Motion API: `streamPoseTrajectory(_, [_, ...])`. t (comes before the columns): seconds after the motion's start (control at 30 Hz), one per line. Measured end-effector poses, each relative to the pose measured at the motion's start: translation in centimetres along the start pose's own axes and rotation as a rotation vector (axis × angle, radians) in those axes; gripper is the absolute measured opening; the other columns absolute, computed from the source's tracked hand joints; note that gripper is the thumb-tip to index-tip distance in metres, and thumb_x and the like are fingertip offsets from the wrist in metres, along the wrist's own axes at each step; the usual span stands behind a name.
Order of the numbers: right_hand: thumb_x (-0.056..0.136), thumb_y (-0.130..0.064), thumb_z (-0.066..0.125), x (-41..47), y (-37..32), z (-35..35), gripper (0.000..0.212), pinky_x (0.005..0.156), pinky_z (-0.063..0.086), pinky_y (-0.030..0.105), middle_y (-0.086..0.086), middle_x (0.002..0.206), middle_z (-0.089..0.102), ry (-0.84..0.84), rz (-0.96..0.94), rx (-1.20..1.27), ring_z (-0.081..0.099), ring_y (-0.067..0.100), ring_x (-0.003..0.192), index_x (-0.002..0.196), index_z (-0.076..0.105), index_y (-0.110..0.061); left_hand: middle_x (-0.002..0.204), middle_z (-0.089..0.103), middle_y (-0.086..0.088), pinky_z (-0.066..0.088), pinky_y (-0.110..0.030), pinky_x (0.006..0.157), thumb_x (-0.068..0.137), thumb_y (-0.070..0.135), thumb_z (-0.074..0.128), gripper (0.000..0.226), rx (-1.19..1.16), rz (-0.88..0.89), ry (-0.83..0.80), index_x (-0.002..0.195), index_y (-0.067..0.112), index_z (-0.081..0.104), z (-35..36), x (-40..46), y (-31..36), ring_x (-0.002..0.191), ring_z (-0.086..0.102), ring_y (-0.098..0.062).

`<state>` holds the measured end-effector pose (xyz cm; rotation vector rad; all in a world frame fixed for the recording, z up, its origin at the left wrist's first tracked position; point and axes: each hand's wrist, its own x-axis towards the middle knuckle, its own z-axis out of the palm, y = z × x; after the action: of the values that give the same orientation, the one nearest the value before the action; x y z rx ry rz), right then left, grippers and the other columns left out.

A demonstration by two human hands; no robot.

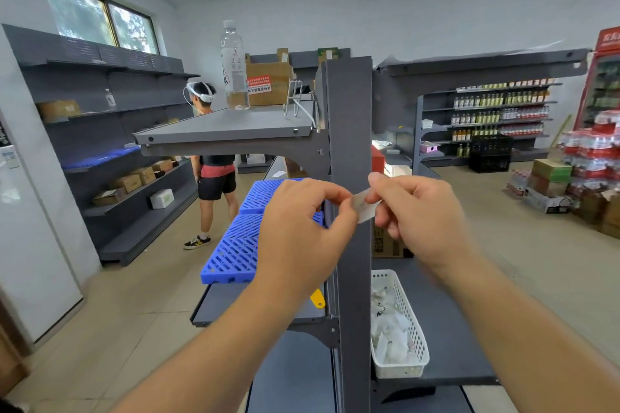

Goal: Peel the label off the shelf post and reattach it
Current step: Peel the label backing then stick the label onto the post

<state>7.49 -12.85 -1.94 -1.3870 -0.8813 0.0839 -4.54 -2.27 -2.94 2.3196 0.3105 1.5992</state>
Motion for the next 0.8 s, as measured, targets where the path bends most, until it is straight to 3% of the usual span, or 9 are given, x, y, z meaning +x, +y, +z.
streamPoseTrajectory(0.13, [0.092,-0.026,0.07,0.2,0.1,-0.7,0.036,0.051,0.04,0.029,0.013,0.054,0.063,-0.001,0.028,-0.056,0.045,0.018,0.046,0.065,0.072,-0.002,0.078,0.071,0.01,0.045,-0.028,0.079,0.087,0.024,0.067,0.011,0.07,0.211,-0.008,0.081,0.018,0.075,0.6,-0.2,-0.3,0.077,0.055,-0.015])
streamPoseTrajectory(0.27, [0.085,-0.01,0.067,0.7,0.2,-1.4,0.024,0.053,0.04,0.031,0.002,0.054,0.066,-0.031,0.034,-0.123,0.046,0.019,0.05,0.062,0.071,-0.005,0.079,0.071,0.009,0.047,-0.038,0.078,0.087,0.024,0.067,0.012,0.142,0.313,-0.024,0.082,0.018,0.075,1.1,-0.2,-0.3,0.078,0.061,-0.022])
streamPoseTrajectory(0.4, [0.092,-0.016,0.068,1.4,0.3,-2.0,0.019,0.049,0.04,0.018,-0.005,0.048,0.054,0.002,-0.132,-0.279,0.041,0.007,0.045,0.073,0.072,-0.013,0.087,0.072,0.01,0.048,-0.038,0.081,0.087,0.025,0.068,0.009,0.095,0.275,-0.081,0.088,0.019,0.075,1.3,-0.1,-0.3,0.084,0.062,-0.019])
streamPoseTrajectory(0.5, [0.095,-0.02,0.067,2.3,1.2,-2.2,0.019,0.05,0.039,0.016,-0.006,0.051,0.048,0.062,-0.224,-0.33,0.041,0.006,0.047,0.077,0.071,-0.018,0.088,0.07,0.012,0.049,-0.039,0.081,0.088,0.025,0.066,0.009,0.09,0.216,-0.092,0.089,0.02,0.073,1.4,0.1,-0.8,0.086,0.06,-0.017])
streamPoseTrajectory(0.8, [0.098,-0.021,0.065,4.8,3.1,-1.3,0.016,0.052,0.04,0.01,-0.012,0.048,0.046,0.043,-0.238,-0.337,0.044,0.003,0.048,0.084,0.074,-0.02,0.087,0.07,0.012,0.05,-0.035,0.083,0.089,0.027,0.061,0.012,0.13,0.166,-0.139,0.089,0.021,0.072,1.8,0.5,-1.8,0.084,0.061,-0.014])
